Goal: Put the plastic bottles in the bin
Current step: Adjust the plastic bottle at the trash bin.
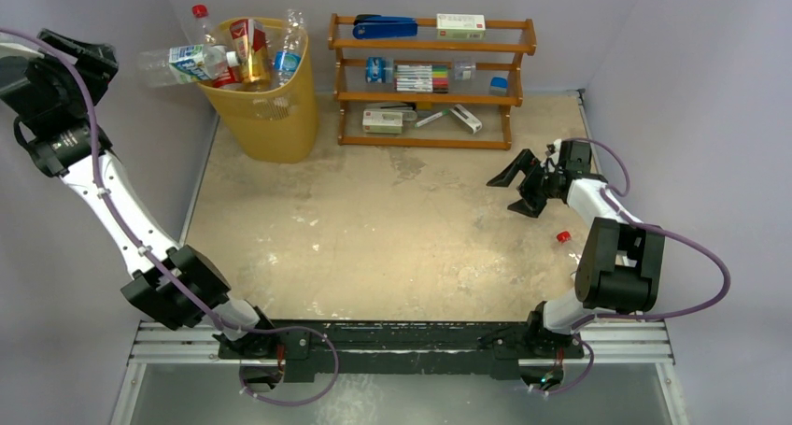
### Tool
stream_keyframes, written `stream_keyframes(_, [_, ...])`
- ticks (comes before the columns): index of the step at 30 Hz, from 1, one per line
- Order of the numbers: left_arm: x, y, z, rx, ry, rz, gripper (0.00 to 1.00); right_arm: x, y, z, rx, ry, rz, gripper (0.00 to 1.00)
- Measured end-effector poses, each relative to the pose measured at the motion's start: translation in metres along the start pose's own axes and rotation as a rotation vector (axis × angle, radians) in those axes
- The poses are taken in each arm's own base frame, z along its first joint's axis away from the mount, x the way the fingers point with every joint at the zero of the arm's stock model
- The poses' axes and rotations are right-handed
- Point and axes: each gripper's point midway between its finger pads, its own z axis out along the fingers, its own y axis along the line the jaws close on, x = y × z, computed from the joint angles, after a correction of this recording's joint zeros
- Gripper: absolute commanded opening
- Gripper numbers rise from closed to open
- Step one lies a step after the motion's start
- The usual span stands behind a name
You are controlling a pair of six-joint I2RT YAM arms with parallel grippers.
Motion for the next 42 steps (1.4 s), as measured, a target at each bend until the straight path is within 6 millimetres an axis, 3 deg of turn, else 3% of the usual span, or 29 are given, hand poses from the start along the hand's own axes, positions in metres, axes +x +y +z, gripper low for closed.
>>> stream_keyframes(4, [0.007,0.025,-0.003,-0.060,-0.013,-0.021,0.70,0.000,0.001,0.000,-0.006,0.001,-0.002,0.97])
stream_keyframes(10, [0.034,0.038,0.016,0.029,-0.034,-0.128,0.70,0.001,0.004,0.000,-0.021,0.009,-0.003,0.97])
stream_keyframes(13, [0.033,0.040,0.024,0.075,-0.074,-0.152,0.70,0.002,0.004,0.000,-0.023,0.011,-0.003,0.98])
stream_keyframes(25, [0.013,0.019,0.050,0.308,-0.255,-0.192,0.71,0.000,0.005,0.001,-0.027,0.019,-0.002,0.97])
stream_keyframes(27, [0.020,0.014,0.058,0.333,-0.241,-0.210,0.70,-0.003,0.006,0.003,-0.028,0.017,-0.003,0.98])
stream_keyframes(35, [0.090,0.002,0.107,0.382,-0.096,-0.307,0.70,-0.007,0.011,0.002,-0.042,0.013,-0.015,0.97])
stream_keyframes(42, [0.093,-0.021,0.109,0.431,-0.093,-0.325,0.70,-0.007,0.011,0.002,-0.045,0.016,-0.015,0.98])
